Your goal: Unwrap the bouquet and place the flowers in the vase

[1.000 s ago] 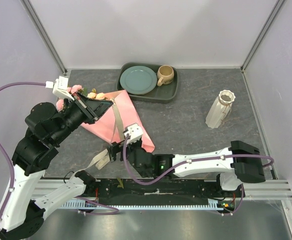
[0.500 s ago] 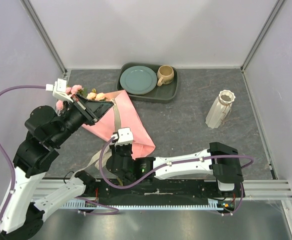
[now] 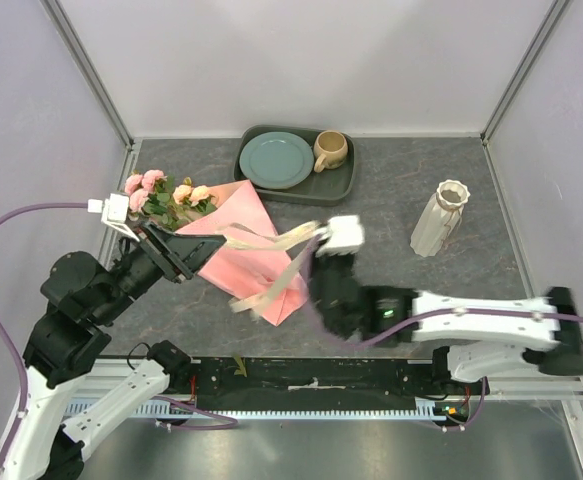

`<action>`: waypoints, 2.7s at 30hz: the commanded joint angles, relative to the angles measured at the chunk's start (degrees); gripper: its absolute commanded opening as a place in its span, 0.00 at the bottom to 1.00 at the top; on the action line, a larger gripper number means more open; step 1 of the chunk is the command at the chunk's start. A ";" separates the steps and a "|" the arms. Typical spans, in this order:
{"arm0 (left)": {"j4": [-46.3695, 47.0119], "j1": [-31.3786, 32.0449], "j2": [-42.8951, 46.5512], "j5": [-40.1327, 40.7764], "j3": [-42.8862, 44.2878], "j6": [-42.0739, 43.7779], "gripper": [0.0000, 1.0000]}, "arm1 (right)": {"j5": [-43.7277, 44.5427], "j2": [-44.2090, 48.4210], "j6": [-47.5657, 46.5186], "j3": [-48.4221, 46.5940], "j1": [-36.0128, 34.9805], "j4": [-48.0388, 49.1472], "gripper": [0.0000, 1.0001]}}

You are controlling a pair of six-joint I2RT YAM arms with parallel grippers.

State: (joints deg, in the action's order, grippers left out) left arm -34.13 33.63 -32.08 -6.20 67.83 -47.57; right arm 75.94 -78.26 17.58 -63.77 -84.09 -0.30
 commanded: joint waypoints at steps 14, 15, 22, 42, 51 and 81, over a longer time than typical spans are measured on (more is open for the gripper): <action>-6.30 0.30 6.67 1.54 -6.48 14.88 0.66 | 17.92 31.85 -39.37 -31.24 9.56 -22.65 0.00; -6.30 0.30 6.94 1.28 -6.57 14.96 0.66 | 17.75 31.85 -40.86 -31.24 9.48 -22.64 0.00; -6.12 0.30 7.38 0.57 -7.19 14.26 0.66 | 11.86 30.99 -26.58 -12.54 9.48 -22.29 0.00; -8.15 0.21 7.73 -0.39 -6.75 13.91 0.66 | 5.17 39.22 -4.05 11.91 43.13 -24.83 0.00; -8.32 0.30 8.34 -1.19 -7.54 13.56 0.66 | 11.51 46.19 -3.60 12.62 44.89 -26.86 0.00; -12.45 0.30 10.45 0.31 -5.25 15.14 0.67 | 4.77 36.96 11.68 1.11 48.50 -53.66 0.91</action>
State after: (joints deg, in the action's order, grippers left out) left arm -47.33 33.85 -22.15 -6.09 61.95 -34.63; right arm 84.51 -39.46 21.89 -57.49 -36.32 -43.22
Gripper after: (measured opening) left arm 0.664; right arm 0.862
